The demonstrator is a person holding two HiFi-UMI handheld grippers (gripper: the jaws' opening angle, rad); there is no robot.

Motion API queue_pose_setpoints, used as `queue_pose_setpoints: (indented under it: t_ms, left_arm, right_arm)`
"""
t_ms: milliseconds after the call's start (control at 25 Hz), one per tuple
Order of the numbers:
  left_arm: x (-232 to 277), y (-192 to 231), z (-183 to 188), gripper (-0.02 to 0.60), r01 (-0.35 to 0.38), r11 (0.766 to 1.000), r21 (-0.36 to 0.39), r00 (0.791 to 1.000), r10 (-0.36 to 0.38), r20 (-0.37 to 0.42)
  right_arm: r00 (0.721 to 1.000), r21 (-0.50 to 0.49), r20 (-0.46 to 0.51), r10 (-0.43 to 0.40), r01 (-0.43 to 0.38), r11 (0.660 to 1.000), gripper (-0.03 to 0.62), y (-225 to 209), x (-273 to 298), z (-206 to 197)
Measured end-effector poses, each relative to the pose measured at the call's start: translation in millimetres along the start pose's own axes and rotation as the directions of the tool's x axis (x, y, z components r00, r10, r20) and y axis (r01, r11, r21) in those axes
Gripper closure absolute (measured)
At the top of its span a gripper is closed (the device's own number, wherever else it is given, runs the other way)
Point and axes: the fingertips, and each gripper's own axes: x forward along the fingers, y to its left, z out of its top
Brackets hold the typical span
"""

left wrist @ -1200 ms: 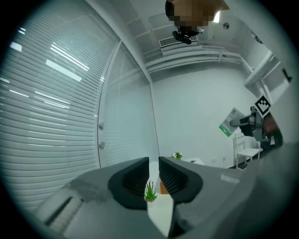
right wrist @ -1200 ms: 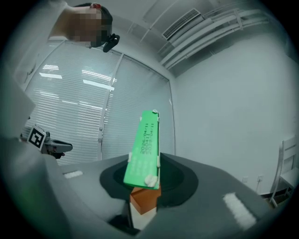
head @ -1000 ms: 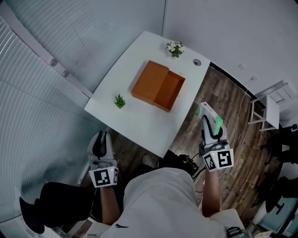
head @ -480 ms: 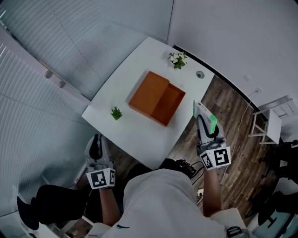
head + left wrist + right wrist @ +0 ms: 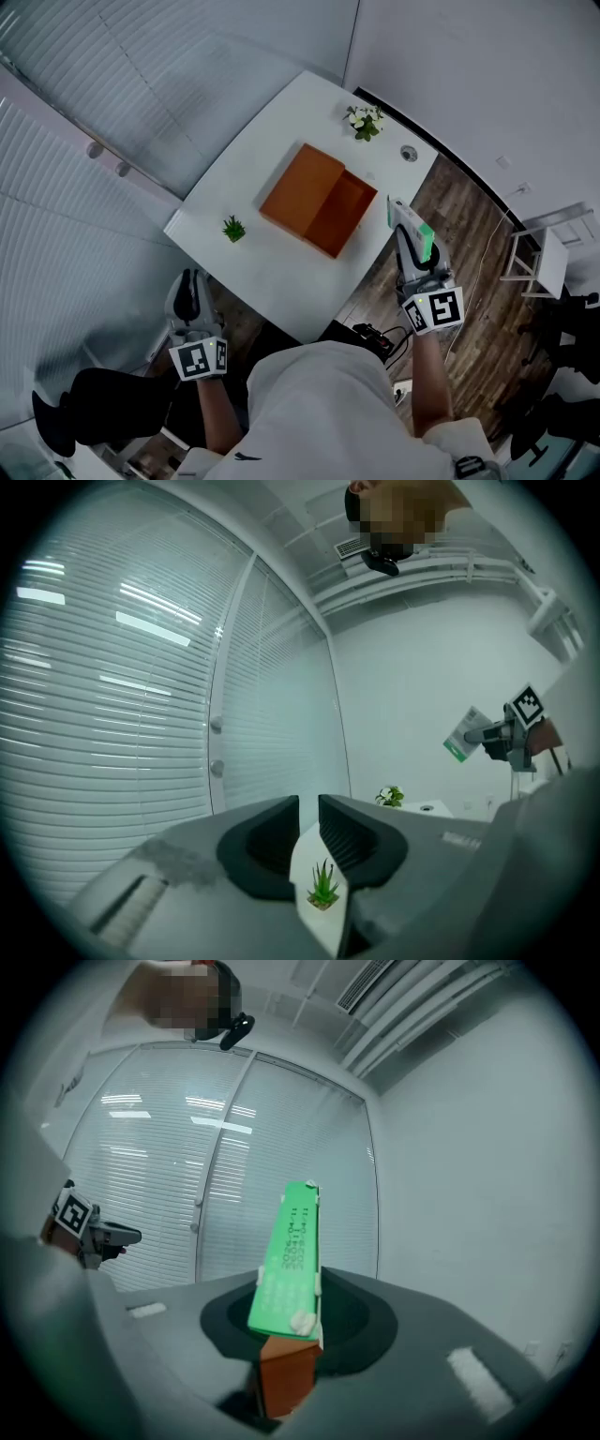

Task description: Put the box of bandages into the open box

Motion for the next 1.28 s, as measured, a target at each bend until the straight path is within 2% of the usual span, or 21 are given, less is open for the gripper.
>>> queue_pose_setpoints:
  t_ms: [120,240,320,400,440,480,560,600,640,680,720,800,920,1040,1160,1280]
  left_arm:
    - [0,5,-1,0.505,-0.009,1.000,0.001,1.000,0.009,-0.005]
    - [1,6,-1,0.505,-0.008,1.000,0.010,1.000,0.008,-0.006]
    - [0,6,-2,0.505,-0.005,1.000,0.015,1.000,0.005,-0.011]
    - [-3,7,-4,0.505,-0.005,1.000,0.022,1.000,0.006,-0.018]
    - [-5,8,-5,0.505,-0.007,1.000,0.024,1.000,0.008,-0.023]
    - [-7,9,-5,0.505,-0.011,1.000,0.025,1.000,0.011,-0.026]
    - [-9,10,-6,0.505,-0.019,1.000,0.024,0.999,0.019,-0.029]
    - [-11,11,-6,0.505,-0.023,0.999,0.024,0.999,0.024,-0.029]
    - [-13,11,-6,0.505,-0.028,0.999,0.023,0.999,0.029,-0.029]
    - [-15,12,-6,0.505,-0.034,0.999,0.023,0.999,0.035,-0.029]
    - [-18,13,-6,0.505,-0.040,0.999,0.022,0.999,0.041,-0.030]
    - [-22,14,-7,0.505,-0.051,0.999,0.020,0.998,0.051,-0.031]
    - [-28,16,-9,0.505,-0.064,0.998,0.017,0.997,0.064,-0.034]
    - [-31,16,-11,0.505,-0.068,0.998,0.014,0.997,0.068,-0.035]
    - [-33,14,-11,0.505,-0.072,0.997,0.011,0.997,0.072,-0.038]
    - [-34,13,-13,0.505,-0.072,0.997,0.008,0.996,0.072,-0.043]
  right_arm:
    - [1.000,-0.026,-0.014,0.008,-0.009,1.000,0.502,0,8,-6]
    - [0.997,-0.129,-0.077,0.017,-0.027,0.991,0.502,0,26,-28]
    - [0.989,-0.251,-0.147,0.016,-0.053,0.967,0.502,4,42,-51]
    - [0.977,-0.402,-0.212,0.007,-0.093,0.911,0.502,12,63,-77]
    - [0.970,-0.493,-0.242,-0.004,-0.119,0.862,0.502,16,75,-92]
    - [0.962,-0.593,-0.272,-0.023,-0.149,0.791,0.502,21,86,-106]
    - [0.945,-0.773,-0.321,-0.068,-0.220,0.595,0.502,29,104,-132]
    - [0.938,-0.829,-0.336,-0.084,-0.252,0.499,0.502,33,111,-142]
    - [0.935,-0.861,-0.344,-0.090,-0.276,0.427,0.502,38,117,-149]
    - [0.933,-0.878,-0.348,-0.087,-0.292,0.380,0.502,42,120,-153]
    - [0.933,-0.886,-0.350,-0.078,-0.303,0.351,0.502,45,122,-155]
    - [0.932,-0.892,-0.358,-0.058,-0.323,0.318,0.502,52,123,-158]
    - [0.921,-0.885,-0.385,-0.049,-0.354,0.304,0.500,54,121,-164]
    - [0.907,-0.864,-0.418,-0.052,-0.379,0.331,0.493,50,121,-170]
    - [0.894,-0.845,-0.446,-0.044,-0.403,0.352,0.414,48,120,-172]
    - [0.893,-0.839,-0.448,-0.039,-0.405,0.362,0.401,46,120,-170]
